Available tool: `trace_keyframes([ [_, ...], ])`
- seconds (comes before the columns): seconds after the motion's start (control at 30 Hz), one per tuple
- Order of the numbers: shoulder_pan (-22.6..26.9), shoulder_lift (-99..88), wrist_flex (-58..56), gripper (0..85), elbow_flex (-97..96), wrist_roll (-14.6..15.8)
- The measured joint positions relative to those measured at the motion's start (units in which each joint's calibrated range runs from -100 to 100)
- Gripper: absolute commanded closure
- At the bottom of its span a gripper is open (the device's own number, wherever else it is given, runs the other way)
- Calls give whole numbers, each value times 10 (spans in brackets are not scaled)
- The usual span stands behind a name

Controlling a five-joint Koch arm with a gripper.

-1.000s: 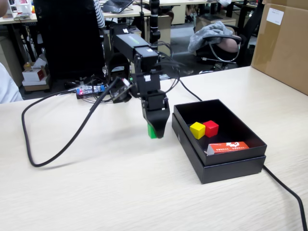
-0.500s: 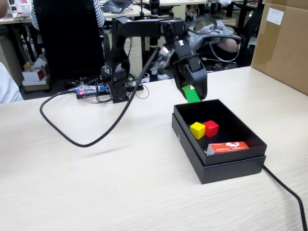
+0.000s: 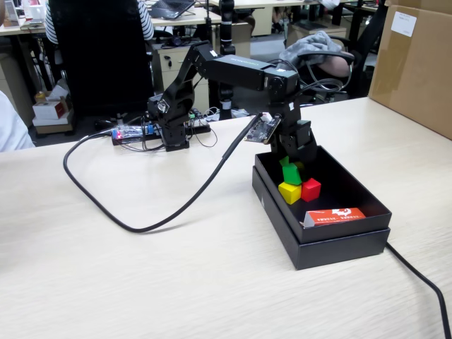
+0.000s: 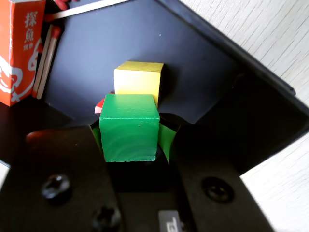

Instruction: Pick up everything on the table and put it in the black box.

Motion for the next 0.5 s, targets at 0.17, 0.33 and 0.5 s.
trace_keyframes([
  [0.17,0,1,0,420,0,4],
  [0.33,0,-13,0,388,-1,14],
  [0.5,-5,-131,0,387,-18,16],
])
